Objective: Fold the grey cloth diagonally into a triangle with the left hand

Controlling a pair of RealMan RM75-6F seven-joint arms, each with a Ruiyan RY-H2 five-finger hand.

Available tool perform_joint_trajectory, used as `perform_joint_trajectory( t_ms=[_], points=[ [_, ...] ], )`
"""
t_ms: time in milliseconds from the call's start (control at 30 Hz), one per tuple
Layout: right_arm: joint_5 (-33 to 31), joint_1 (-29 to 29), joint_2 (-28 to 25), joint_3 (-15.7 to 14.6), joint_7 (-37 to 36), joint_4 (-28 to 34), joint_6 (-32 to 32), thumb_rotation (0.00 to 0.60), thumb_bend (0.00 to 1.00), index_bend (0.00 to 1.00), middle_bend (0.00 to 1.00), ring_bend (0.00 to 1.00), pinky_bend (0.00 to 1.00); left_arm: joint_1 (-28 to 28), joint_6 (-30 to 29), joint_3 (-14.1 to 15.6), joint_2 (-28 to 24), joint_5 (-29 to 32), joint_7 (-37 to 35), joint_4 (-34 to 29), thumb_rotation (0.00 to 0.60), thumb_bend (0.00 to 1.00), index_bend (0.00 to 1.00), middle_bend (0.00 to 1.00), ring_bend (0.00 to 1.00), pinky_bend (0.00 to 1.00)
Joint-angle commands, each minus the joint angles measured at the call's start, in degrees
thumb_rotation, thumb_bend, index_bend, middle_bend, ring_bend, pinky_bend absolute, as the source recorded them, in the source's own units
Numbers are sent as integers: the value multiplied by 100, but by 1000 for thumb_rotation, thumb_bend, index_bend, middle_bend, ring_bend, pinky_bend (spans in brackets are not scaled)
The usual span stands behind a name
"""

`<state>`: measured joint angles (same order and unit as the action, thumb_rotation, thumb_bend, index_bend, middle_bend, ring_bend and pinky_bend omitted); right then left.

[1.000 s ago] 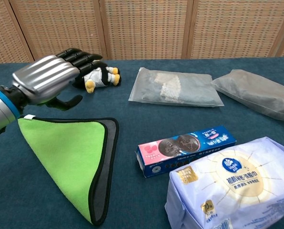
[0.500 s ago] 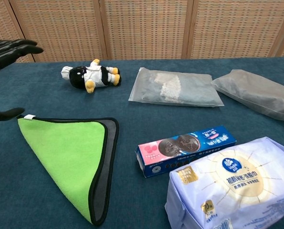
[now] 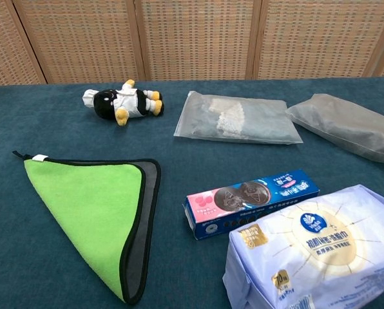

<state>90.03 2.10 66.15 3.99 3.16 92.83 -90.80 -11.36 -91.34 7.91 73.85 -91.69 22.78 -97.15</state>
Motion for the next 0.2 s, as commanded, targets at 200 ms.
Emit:
perform_joint_trajectory(
  t_ms=[200],
  points=[
    [-12, 24, -47, -34, 121, 72, 103, 600, 0, 0, 0, 0, 0, 146, 75, -59, -98, 41, -196, 121, 600, 253, 0, 0, 0, 0]
  ],
)
